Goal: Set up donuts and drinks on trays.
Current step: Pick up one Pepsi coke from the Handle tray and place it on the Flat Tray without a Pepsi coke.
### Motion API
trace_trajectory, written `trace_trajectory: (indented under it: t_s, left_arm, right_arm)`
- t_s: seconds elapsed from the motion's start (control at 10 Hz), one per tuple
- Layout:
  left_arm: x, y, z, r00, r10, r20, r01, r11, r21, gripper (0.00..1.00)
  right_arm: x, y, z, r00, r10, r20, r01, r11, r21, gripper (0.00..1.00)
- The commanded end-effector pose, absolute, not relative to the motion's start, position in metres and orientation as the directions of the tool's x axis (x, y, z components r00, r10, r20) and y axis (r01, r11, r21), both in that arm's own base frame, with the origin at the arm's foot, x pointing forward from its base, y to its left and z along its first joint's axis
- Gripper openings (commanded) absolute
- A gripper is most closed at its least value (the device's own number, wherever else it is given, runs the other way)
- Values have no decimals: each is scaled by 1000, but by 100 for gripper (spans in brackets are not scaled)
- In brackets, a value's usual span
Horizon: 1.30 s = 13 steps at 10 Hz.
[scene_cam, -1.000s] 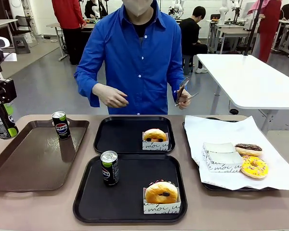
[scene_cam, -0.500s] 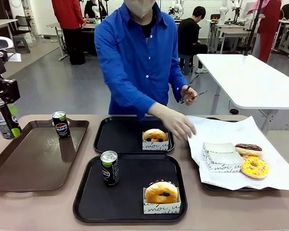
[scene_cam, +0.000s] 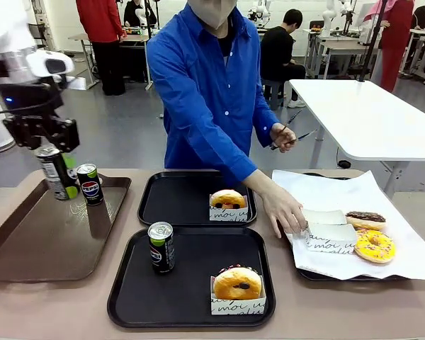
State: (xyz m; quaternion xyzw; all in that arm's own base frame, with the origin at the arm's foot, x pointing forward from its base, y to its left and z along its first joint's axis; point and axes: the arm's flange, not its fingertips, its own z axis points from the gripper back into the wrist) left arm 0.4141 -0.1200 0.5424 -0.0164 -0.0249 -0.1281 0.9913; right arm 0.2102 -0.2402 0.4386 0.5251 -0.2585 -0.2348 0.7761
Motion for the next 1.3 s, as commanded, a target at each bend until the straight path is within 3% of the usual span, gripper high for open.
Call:
trace_trajectory:
  t_s: [0.0,0.1,0.5,0.6,0.9,1.2]
  left_arm:
    - [428,-149,539,950,-309,52,310,951,-8,58]
    - [434,-171,536,929,-362,75,363,932,-9,58]
    - [450,-204,507,894,-448,-12,447,894,-27,58]
    - [429,-182,518,894,-440,-81,437,898,-47,58]
    - [321,-74,571,869,-495,-7,495,868,27,58]
    - [311,-57,569,873,-487,6,487,873,8,58]
  right_arm:
    - [213,-241,438,750,-638,176,58,328,943,100]
    - [213,-241,438,750,-638,176,58,328,943,100]
    - [213,-241,438,750,-638,176,58,328,943,100]
    - [213,-241,438,750,-638,176,58,328,943,100]
    - [213,-241,438,750,-638,176,58,328,943,100]
    - [213,-241,438,750,-638,176,58,328,943,100]
